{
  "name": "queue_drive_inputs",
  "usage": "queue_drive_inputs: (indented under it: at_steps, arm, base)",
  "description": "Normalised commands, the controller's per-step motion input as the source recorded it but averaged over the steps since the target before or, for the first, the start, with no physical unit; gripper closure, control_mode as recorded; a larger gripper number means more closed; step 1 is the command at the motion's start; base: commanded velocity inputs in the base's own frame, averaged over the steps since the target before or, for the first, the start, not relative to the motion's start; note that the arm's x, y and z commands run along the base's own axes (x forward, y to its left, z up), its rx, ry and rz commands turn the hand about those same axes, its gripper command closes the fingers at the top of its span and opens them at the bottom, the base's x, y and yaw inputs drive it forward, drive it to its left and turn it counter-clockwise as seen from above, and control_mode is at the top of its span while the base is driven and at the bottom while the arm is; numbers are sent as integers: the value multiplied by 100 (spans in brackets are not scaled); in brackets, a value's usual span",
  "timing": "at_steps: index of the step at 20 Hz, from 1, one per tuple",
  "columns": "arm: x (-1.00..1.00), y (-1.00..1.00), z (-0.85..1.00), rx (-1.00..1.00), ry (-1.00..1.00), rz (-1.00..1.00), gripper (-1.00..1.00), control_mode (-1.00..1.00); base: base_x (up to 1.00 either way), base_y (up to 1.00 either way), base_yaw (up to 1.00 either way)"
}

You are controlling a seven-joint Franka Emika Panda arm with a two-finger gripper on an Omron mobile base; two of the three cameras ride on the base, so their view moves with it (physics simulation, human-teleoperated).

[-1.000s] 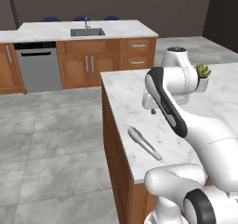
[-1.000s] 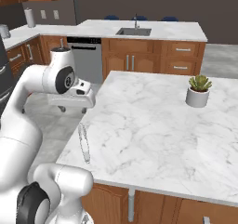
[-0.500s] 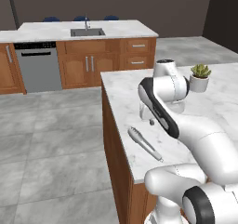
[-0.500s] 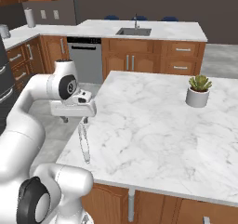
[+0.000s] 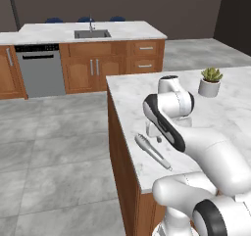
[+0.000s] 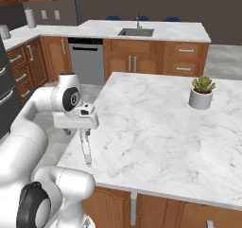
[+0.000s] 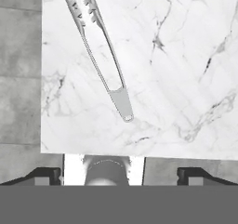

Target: Pick up the tongs from the counter and place them near the plate next to the oven.

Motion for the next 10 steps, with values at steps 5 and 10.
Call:
queue_drive_inputs:
  at_steps: [5, 10]
  arm:
    - [0, 4, -35, 0, 0, 4, -100, -100]
    - [0, 2, -39, 0, 0, 6, -100, -100]
  base:
    - [0, 0, 0]
    - [0, 0, 0]
